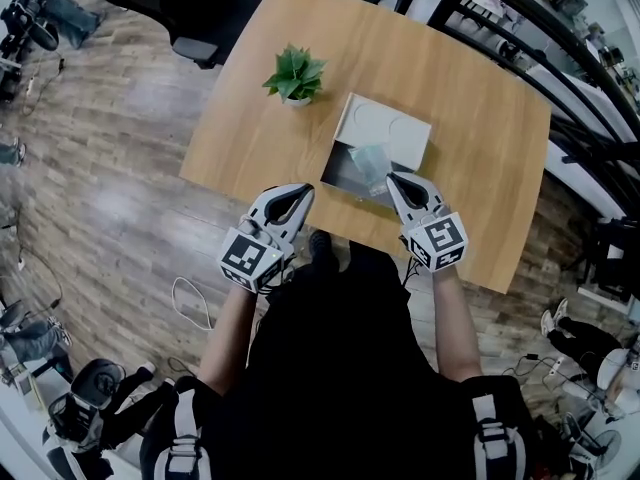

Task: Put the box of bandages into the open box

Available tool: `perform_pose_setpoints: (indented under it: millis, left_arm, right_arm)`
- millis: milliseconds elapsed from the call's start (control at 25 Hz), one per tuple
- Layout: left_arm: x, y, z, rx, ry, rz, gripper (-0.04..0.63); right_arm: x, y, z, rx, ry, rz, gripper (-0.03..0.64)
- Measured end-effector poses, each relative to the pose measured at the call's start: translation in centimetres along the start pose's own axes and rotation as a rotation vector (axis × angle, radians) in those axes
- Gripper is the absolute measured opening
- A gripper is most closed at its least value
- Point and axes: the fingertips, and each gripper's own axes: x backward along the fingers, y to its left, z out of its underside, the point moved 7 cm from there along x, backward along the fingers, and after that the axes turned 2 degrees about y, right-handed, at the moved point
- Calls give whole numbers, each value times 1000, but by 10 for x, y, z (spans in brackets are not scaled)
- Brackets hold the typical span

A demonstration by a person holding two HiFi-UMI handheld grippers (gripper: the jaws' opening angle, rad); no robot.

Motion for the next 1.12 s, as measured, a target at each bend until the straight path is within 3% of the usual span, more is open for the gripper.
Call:
perform_pose_setpoints:
  millis: [840, 1120]
  left_arm:
    - [-14, 3, 8, 41, 38, -38, 23]
    - [-16, 2, 15, 50, 43, -52, 23]
  right_arm:
    - [-60, -13, 80, 47, 234, -78, 23]
    - [-75, -17, 104, 6, 290, -87, 23]
